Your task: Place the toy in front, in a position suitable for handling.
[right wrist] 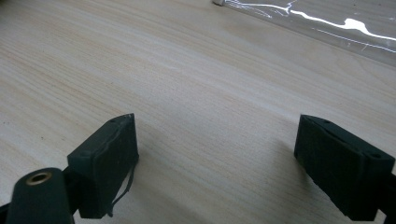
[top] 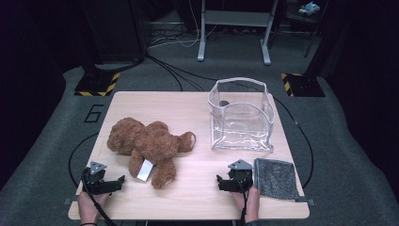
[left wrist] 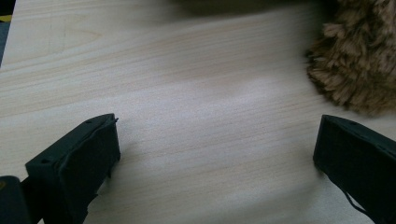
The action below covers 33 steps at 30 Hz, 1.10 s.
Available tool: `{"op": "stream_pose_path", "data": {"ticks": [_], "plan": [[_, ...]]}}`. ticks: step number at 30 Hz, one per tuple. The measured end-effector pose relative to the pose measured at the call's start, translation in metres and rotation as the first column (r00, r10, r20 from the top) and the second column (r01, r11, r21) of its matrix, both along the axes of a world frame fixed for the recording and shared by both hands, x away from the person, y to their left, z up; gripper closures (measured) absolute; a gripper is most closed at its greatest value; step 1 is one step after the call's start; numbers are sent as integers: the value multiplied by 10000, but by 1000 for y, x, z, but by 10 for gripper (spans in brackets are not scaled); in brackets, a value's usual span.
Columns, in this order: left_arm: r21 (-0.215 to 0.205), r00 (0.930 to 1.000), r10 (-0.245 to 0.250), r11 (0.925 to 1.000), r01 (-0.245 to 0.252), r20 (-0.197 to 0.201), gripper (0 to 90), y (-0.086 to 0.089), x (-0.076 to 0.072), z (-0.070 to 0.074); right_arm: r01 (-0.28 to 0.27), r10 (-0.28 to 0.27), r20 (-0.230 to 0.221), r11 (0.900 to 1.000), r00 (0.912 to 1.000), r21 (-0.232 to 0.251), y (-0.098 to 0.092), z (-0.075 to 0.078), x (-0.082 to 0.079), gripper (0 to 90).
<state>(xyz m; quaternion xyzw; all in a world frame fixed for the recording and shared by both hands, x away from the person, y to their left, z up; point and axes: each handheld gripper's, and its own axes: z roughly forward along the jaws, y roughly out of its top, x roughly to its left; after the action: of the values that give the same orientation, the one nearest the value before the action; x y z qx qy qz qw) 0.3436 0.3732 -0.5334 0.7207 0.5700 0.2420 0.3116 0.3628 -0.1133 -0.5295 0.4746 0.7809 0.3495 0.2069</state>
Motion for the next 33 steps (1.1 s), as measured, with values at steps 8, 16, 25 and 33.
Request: {"op": "stream_pose_path", "data": {"ticks": [8, 16, 25, 33], "plan": [[-13, 10000, -2, 10000, 2, 4, 3, 0, 0, 0, 1, -1, -2, 10000, 10000, 0, 0, 0, 0, 127], [-9, 10000, 9, 10000, -9, 0, 2, 0, 0, 0, 3, -3, -21, 9999, 10000, -106, -1, 0, 0, 127], [-8, 10000, 9, 10000, -9, -2, 2, 0, 0, 0, -19, 18, -57, 10000, 10000, -73, -1, 0, -1, 125], [-13, 10000, 7, 10000, -7, -1, 3, 0, 0, 0, -182, 180, -238, 9998, 9996, -78, -1, 1, 0, 77]]}}
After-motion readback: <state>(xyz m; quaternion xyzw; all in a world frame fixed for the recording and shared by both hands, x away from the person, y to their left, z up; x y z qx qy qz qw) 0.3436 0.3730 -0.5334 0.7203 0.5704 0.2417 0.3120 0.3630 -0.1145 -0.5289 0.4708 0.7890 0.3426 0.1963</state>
